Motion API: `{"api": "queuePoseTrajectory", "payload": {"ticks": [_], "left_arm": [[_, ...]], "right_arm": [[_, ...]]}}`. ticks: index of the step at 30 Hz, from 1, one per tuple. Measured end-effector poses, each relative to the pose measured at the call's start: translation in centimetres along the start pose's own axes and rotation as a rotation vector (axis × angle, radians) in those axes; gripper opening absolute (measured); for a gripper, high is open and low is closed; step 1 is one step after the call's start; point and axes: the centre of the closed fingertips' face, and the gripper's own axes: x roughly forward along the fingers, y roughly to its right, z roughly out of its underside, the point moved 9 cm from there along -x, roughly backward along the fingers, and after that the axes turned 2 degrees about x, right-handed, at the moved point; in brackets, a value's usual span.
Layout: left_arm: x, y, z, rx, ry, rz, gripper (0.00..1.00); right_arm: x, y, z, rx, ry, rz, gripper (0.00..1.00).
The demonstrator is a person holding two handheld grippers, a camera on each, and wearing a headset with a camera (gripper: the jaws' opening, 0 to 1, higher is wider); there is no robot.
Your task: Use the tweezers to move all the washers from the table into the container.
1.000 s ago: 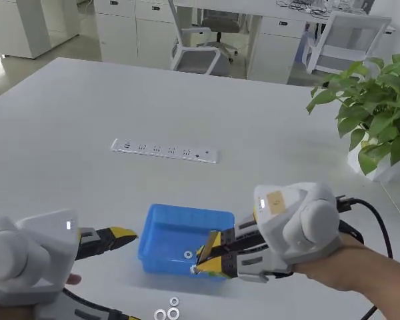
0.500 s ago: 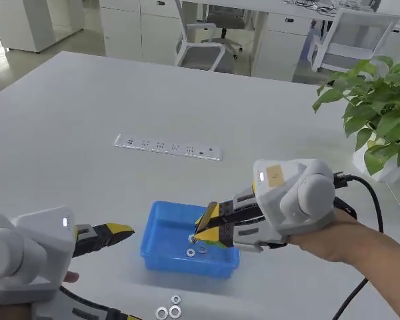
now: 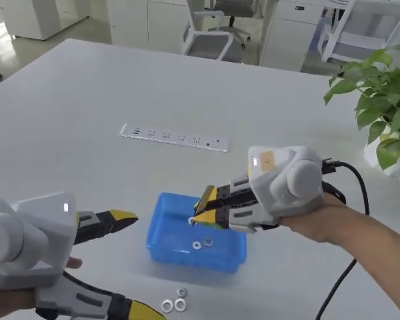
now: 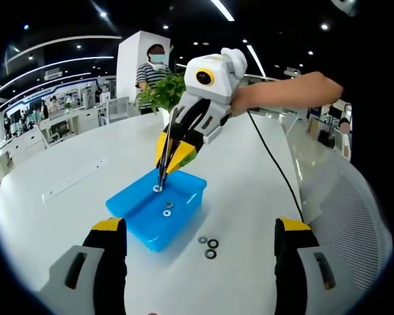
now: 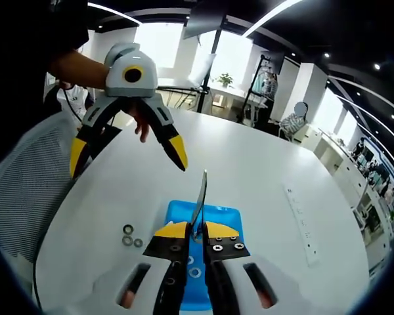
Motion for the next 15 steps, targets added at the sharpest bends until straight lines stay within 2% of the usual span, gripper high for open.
{"api": "queuePoseTrajectory", "payload": {"ticks": [6, 15], "left_arm": [[0.0, -0.8, -0.1, -0.008, 0.01, -0.006, 0.99], [0.5, -2.3, 0.0, -0.014, 0.022, -0.013, 0.99]], "right_arm": [[1.1, 0.7, 0.7, 0.013, 0.004, 0.005, 0.07], [3.0, 1.1, 2.2, 0.031, -0.016, -0.022, 0.07]]}}
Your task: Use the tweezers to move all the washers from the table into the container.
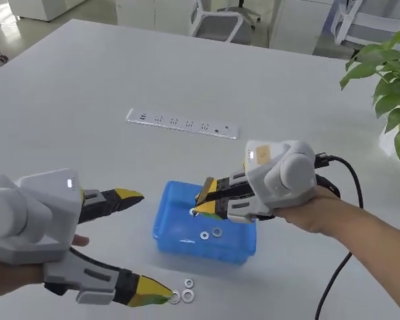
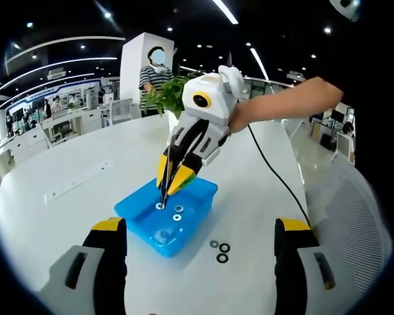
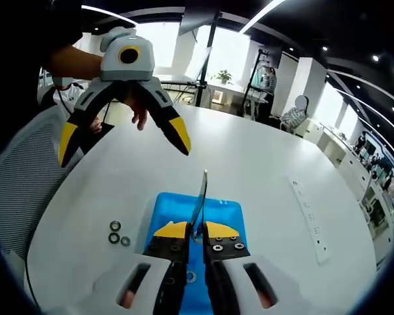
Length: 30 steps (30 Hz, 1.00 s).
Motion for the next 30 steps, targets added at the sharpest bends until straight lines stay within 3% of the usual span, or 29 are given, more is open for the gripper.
{"api": "queuePoseTrajectory", "payload": {"ticks": [9, 17, 24, 30], "left_arm": [[0.6, -1.3, -0.3, 0.008, 0.009, 0.004, 0.98], [0.8, -1.7, -0.4, 0.002, 0.009, 0.01, 0.96], [1.3, -2.2, -0.6, -0.002, 0.009, 0.003, 0.85], [2.0, -2.8, -1.0, 0.012, -0.006, 0.003, 0.71]], "right_arm": [[1.4, 0.0, 0.9, 0.004, -0.023, -0.026, 0.08], [2.2, -0.3, 1.6, 0.001, -0.058, -0.057, 0.08], [2.6, -0.7, 2.1, -0.012, -0.091, -0.085, 0.08], [2.6, -0.6, 2.0, -0.011, -0.084, -0.09, 0.08]]}}
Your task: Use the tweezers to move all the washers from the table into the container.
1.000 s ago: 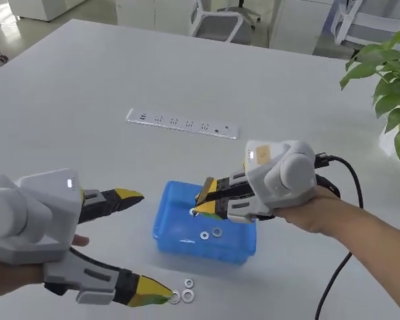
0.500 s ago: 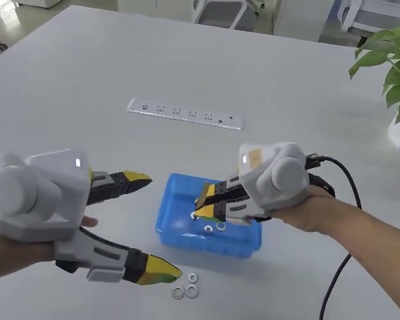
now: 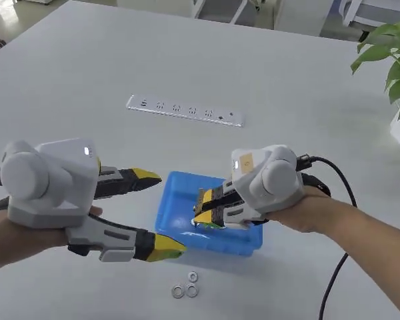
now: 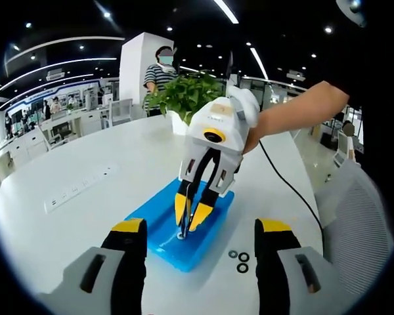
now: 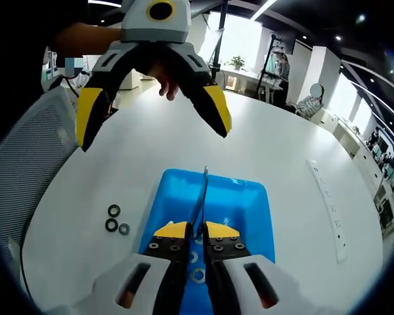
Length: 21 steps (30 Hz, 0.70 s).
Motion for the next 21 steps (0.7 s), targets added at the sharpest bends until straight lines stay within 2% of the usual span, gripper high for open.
{"api": "queuePoseTrajectory", "payload": {"ticks": [3, 9, 14, 21], "left_arm": [[0.4, -0.4, -0.3, 0.014, -0.009, 0.0, 0.65], [1.4, -1.1, -1.0, 0.065, -0.021, 0.008, 0.45], [2.3, -1.4, -1.5, 0.093, -0.028, 0.033, 0.31], [3.4, -1.7, -1.8, 0.122, -0.043, 0.062, 0.21]], "right_arm": [[0.0, 0.0, 0.0, -0.003, 0.0, -0.002, 0.08], [0.1, 0.0, 0.0, -0.01, -0.001, -0.008, 0.08], [0.1, 0.0, 0.0, -0.014, 0.001, -0.01, 0.08], [0.2, 0.0, -0.1, -0.023, -0.003, -0.016, 0.08]]}}
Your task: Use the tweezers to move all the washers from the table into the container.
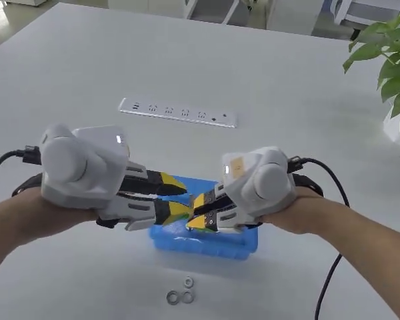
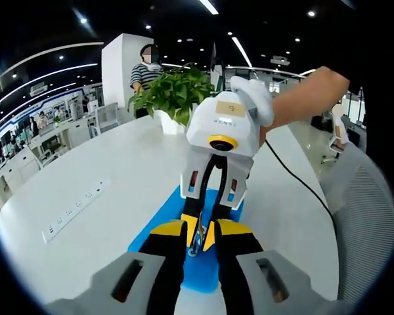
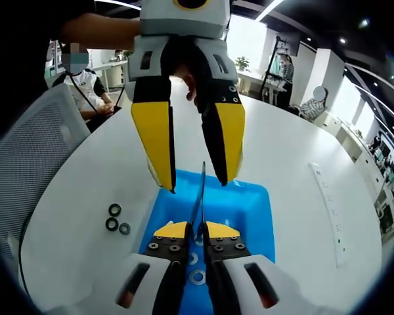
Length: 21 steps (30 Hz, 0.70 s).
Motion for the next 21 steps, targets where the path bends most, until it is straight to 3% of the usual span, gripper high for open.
{"api": "queuePoseTrajectory", "payload": {"ticks": [6, 21], "left_arm": [[0.49, 0.18, 0.11, 0.002, -0.005, 0.038, 0.1], [0.83, -0.13, 0.14, 0.037, 0.001, 0.053, 0.06]], "right_arm": [[0.11, -0.08, -0.06, -0.008, 0.001, -0.006, 0.08], [0.09, -0.11, 0.02, -0.017, -0.004, -0.008, 0.1]]}}
